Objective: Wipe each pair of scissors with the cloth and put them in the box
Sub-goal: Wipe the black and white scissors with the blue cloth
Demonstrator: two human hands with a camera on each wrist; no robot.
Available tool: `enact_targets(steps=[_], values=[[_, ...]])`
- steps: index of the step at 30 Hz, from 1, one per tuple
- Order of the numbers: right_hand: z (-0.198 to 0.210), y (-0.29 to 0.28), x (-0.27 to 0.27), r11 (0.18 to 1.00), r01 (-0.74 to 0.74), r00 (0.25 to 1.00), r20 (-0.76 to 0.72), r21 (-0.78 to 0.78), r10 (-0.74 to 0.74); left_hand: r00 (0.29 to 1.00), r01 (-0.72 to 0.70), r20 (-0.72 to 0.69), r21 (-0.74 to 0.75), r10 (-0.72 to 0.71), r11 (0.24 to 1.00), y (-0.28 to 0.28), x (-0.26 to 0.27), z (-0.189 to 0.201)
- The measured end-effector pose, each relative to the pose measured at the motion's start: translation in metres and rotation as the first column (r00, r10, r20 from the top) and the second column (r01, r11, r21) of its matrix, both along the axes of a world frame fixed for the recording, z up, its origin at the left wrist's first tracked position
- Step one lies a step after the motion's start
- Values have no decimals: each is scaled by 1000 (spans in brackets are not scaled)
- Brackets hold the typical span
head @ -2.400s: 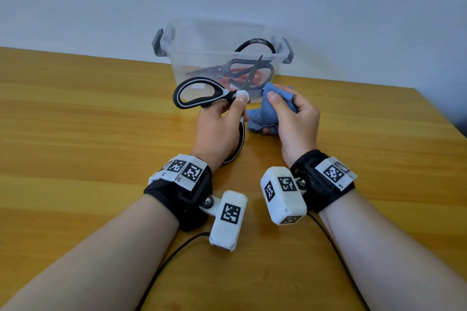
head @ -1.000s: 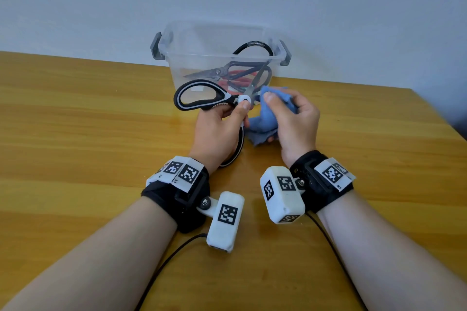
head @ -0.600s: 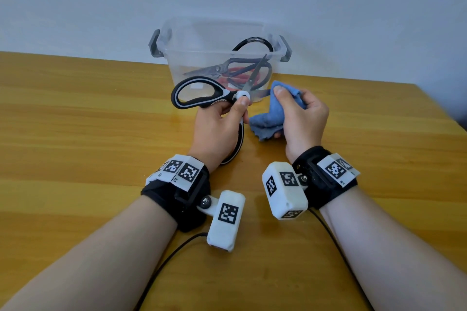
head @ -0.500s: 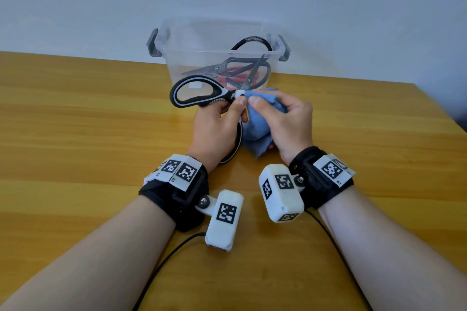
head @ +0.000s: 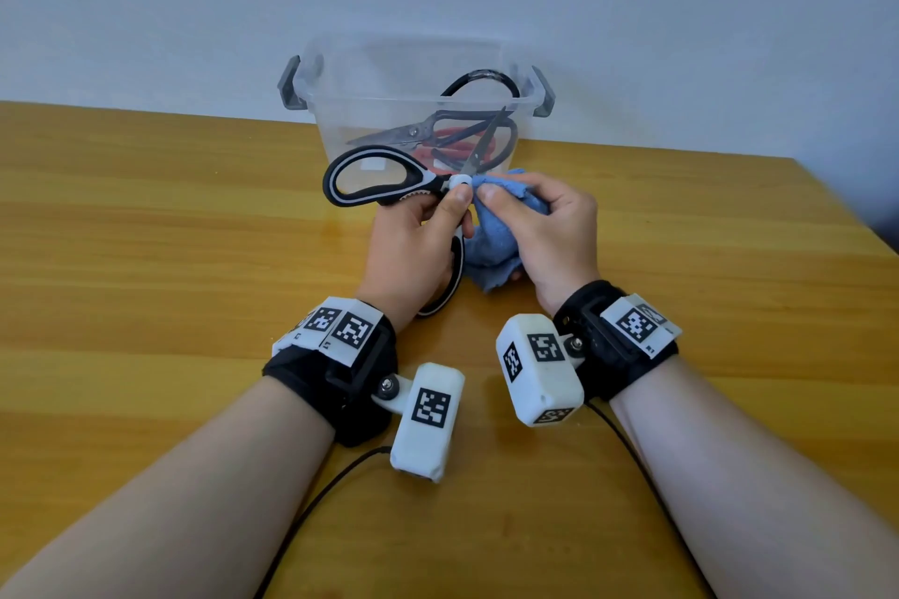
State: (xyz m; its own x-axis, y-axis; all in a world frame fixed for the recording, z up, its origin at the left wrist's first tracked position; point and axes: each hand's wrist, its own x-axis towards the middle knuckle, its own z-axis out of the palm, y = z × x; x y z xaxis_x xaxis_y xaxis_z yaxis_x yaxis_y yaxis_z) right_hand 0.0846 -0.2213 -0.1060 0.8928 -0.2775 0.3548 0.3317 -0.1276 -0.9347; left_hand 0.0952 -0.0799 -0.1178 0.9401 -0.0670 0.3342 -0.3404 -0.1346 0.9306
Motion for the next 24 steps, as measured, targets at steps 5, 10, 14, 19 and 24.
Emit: enact_targets(steps=[5, 10, 14, 19, 24], values=[[-4, -4, 6, 983, 177, 983, -64, 50, -174, 998, 33, -61, -29, -34, 999, -1, -2, 1], [-4, -5, 9, 958, 234, 971, -86, 167, -223, 999, -32, -5, 13, 32, 999, -1, -1, -1], [1, 1, -2, 999, 45, 999, -23, -16, -45, 1000, -26, -4, -6, 26, 1000, -1, -2, 1], [-3, -5, 7, 966, 247, 968, -76, 75, -241, 999, 22, -48, -49, -25, 999, 0, -5, 4], [-3, -14, 12, 903, 370, 927, -147, 217, -345, 999, -1, -48, -26, 0, 1000, -1, -9, 6]])
